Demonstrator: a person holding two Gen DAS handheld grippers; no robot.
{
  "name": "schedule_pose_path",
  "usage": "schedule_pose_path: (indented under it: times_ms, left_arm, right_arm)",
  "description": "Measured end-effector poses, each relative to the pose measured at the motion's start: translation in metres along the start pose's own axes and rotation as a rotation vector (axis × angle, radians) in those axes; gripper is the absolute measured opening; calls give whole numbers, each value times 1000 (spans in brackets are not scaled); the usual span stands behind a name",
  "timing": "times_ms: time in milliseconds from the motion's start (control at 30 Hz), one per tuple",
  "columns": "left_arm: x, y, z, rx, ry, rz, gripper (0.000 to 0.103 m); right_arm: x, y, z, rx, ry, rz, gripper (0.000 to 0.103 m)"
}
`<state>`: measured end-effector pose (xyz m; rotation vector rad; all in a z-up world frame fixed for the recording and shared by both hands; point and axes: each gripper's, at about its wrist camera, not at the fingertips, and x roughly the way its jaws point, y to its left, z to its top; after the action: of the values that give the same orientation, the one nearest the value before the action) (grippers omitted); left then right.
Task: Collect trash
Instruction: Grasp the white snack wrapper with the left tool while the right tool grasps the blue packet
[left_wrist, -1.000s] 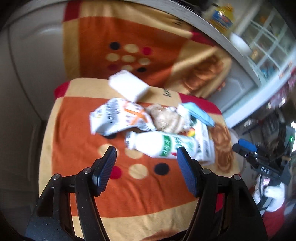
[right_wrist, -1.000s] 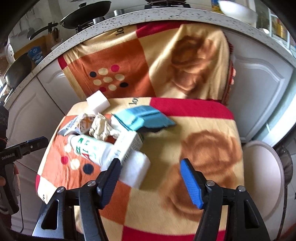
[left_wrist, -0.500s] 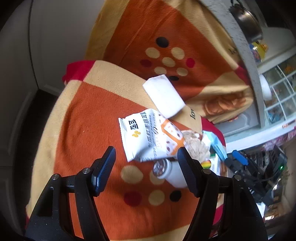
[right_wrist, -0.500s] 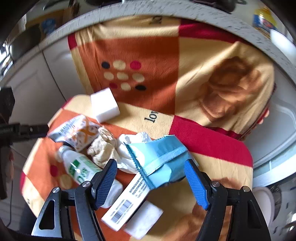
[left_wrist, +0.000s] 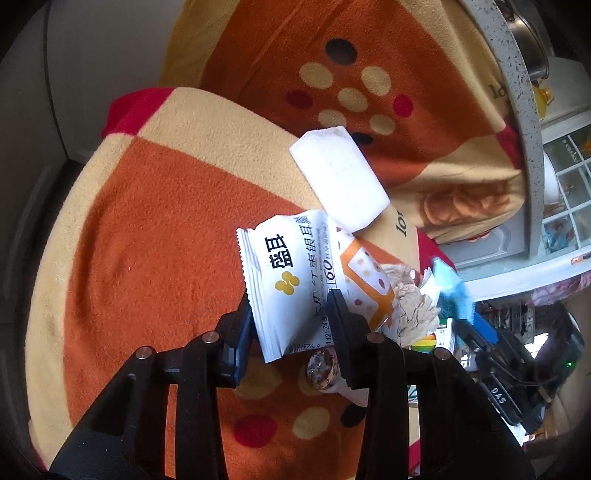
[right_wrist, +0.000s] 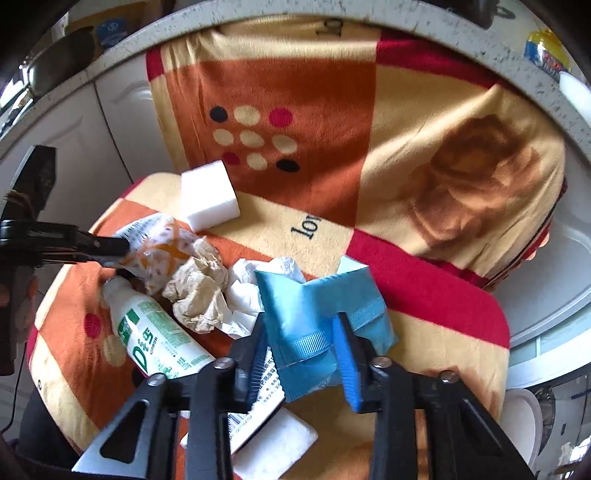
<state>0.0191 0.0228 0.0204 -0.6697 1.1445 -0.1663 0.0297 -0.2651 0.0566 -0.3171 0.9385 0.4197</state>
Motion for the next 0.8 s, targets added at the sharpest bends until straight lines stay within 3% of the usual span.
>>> schedule_pose_path:
  times_ms: [167,400,633,800]
  left_arm:
    - [-15,-8,-5,35,-42,9,24]
    - [-60,-32,-11,111,-129,-16,24]
    - [-83,-73,-32,227,-161,-36,24]
    - [-88,-94,-43,272,-166,-56,24]
  right_arm:
    - [-23,-9,-7,23,-47,-1,22]
    - [-59,-46,-27,213,-113,107,4]
    - [-75,-59,-52,299,-123,143,4]
    - [-82,-64,-63,319,-136,118,5]
